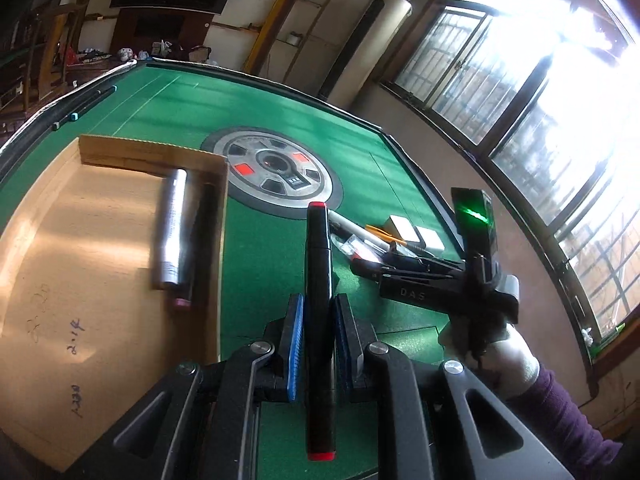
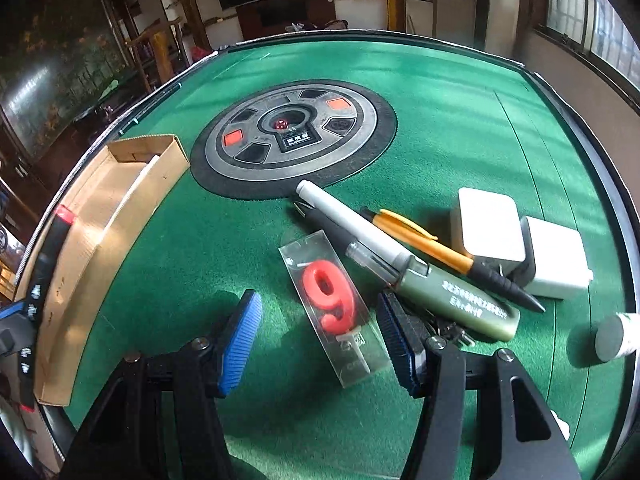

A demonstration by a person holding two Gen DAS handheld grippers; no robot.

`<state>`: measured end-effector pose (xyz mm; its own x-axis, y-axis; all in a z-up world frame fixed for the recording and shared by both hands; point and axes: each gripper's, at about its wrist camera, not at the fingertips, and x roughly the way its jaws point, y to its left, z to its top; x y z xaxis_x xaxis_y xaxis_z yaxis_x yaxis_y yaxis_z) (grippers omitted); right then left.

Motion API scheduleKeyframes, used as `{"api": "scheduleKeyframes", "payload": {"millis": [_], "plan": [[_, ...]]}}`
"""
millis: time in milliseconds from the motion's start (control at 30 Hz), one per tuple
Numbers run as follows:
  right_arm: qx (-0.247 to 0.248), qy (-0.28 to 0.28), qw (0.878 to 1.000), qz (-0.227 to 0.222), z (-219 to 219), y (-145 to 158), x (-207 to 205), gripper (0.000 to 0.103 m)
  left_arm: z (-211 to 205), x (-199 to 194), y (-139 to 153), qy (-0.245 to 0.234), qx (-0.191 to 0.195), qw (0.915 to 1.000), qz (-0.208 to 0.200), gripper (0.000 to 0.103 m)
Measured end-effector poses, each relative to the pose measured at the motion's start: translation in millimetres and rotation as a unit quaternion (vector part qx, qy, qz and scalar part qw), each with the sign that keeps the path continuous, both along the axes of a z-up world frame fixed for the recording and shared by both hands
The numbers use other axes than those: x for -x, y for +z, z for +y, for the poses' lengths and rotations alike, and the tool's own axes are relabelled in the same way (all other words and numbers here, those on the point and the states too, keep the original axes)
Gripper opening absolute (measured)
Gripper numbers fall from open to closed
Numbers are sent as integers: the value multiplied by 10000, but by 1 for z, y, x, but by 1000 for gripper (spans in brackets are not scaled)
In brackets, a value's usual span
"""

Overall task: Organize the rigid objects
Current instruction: 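Grasp the red candle package with the right tool while the left tool holds the marker, then lower the marker and candle package into the box and open both tools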

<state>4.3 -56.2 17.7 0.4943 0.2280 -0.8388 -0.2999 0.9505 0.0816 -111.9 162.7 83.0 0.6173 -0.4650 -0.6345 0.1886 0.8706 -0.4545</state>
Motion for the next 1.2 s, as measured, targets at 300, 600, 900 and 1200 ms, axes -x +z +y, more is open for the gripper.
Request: {"api": "scheduleKeyframes", "payload": {"millis": [300, 600, 900, 1200], "plan": [[-165, -20, 9997, 156, 13, 14, 9, 27, 75, -2, 19, 586, 62, 9982, -132, 15], [-1960, 344, 9776, 686, 69, 66, 0, 27, 119, -80, -12, 815, 4, 9953, 517, 15], [-2070, 263, 9693, 1297, 182, 38, -46, 27, 143, -126, -53, 1032, 160, 9898, 968, 15], [-1545, 61, 9805, 1214, 213, 15, -58, 27, 145, -143, -80, 950, 600, 9859, 1240, 15]]}}
